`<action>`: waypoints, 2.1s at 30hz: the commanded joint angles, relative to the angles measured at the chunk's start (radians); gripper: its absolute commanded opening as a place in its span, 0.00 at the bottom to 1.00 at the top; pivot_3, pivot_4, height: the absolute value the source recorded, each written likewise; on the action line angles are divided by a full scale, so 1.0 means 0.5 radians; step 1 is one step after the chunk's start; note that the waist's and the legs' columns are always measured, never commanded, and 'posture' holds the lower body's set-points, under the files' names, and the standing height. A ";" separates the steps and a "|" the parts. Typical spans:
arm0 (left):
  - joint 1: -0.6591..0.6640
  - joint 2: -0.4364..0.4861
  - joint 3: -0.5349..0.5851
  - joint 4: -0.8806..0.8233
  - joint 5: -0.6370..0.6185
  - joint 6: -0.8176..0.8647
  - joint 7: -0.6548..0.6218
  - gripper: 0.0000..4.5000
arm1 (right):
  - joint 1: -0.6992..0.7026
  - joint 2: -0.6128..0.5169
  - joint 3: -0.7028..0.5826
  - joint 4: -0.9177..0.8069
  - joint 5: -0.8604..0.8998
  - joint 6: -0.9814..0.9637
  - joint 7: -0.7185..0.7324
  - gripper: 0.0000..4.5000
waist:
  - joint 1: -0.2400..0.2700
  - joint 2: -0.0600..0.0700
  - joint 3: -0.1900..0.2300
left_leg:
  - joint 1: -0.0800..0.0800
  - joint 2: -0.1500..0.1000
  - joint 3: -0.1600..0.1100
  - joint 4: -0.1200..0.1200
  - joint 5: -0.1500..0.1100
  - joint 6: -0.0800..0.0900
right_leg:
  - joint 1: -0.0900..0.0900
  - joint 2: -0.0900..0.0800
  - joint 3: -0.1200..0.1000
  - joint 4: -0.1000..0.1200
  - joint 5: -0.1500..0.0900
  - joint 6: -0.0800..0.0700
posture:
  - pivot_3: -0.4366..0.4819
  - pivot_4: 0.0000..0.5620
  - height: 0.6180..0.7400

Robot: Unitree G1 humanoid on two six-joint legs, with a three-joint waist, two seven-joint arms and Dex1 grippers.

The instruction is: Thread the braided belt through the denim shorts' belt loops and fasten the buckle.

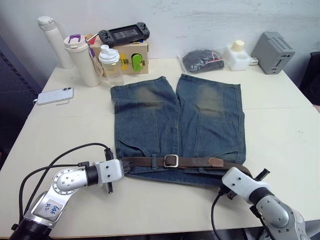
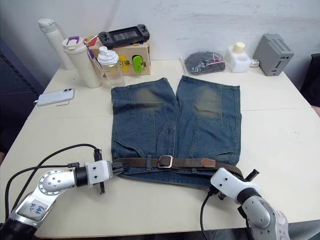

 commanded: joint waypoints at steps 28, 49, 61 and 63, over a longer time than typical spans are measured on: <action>0.172 -0.160 0.041 -0.259 -0.364 0.290 -0.229 0.95 | 0.049 -0.325 -0.481 0.044 0.434 0.186 0.551 0.80 | 0.070 -0.011 0.007 | -0.004 -0.006 -0.003 -0.007 0.000 0.008 | -0.002 -0.004 -0.004 -0.020 0.002 0.003 | 0.48 0.27 0.59; -0.026 0.027 0.473 -0.681 -1.049 1.082 -0.402 1.00 | 0.107 -0.674 -1.071 0.256 1.091 0.181 1.062 0.99 | 0.067 -0.006 0.056 | -0.011 -0.006 -0.004 0.009 0.000 0.011 | 0.001 -0.002 -0.006 -0.025 0.008 0.009 | 0.48 0.27 0.59; -0.161 -0.088 0.454 -0.658 -1.071 1.162 -0.316 1.00 | -0.209 -0.618 -1.295 -0.006 1.959 0.643 1.215 0.99 | 0.062 -0.008 0.062 | -0.009 -0.005 -0.003 0.017 0.001 0.009 | 0.001 -0.001 -0.004 -0.013 0.009 0.008 | 0.48 0.27 0.59; -0.167 -0.113 0.451 -0.678 -1.082 1.181 -0.294 1.00 | -0.211 -0.618 -1.308 -0.027 2.021 0.691 1.200 0.99 | 0.064 -0.008 0.062 | -0.009 -0.005 -0.004 0.017 0.001 0.008 | 0.000 -0.001 -0.004 -0.012 0.009 0.008 | 0.48 0.27 0.59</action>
